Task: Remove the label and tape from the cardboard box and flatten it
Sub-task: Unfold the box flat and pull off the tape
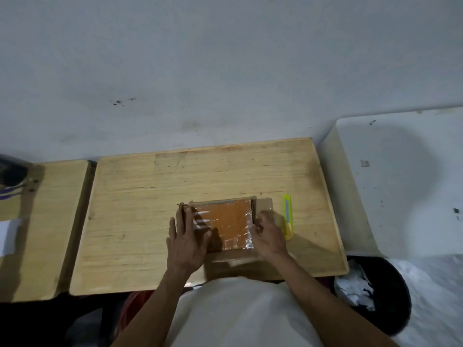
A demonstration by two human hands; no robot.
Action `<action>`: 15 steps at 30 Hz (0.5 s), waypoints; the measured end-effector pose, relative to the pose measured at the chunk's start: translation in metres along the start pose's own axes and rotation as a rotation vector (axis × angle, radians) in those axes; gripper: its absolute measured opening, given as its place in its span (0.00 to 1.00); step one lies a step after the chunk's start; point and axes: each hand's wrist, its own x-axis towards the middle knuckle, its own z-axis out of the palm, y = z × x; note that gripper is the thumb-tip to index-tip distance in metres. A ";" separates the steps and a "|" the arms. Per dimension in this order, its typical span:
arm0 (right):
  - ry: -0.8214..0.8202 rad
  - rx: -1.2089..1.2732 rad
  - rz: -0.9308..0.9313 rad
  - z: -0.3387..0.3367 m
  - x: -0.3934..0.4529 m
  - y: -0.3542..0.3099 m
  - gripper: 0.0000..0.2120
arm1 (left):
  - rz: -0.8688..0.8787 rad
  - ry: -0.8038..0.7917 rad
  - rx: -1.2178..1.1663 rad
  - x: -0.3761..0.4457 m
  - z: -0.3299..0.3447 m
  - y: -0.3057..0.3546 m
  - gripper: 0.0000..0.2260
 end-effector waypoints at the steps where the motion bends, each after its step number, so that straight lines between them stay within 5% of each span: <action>1: -0.011 0.009 -0.008 0.004 -0.002 -0.001 0.07 | 0.000 0.004 -0.022 -0.003 0.000 -0.006 0.41; 7: 0.036 0.105 0.012 0.018 -0.012 -0.001 0.07 | 0.002 -0.046 -0.208 0.000 -0.010 -0.036 0.35; 15: 0.200 0.210 0.153 0.025 -0.027 -0.023 0.13 | 0.013 -0.052 -0.696 -0.004 -0.032 -0.031 0.14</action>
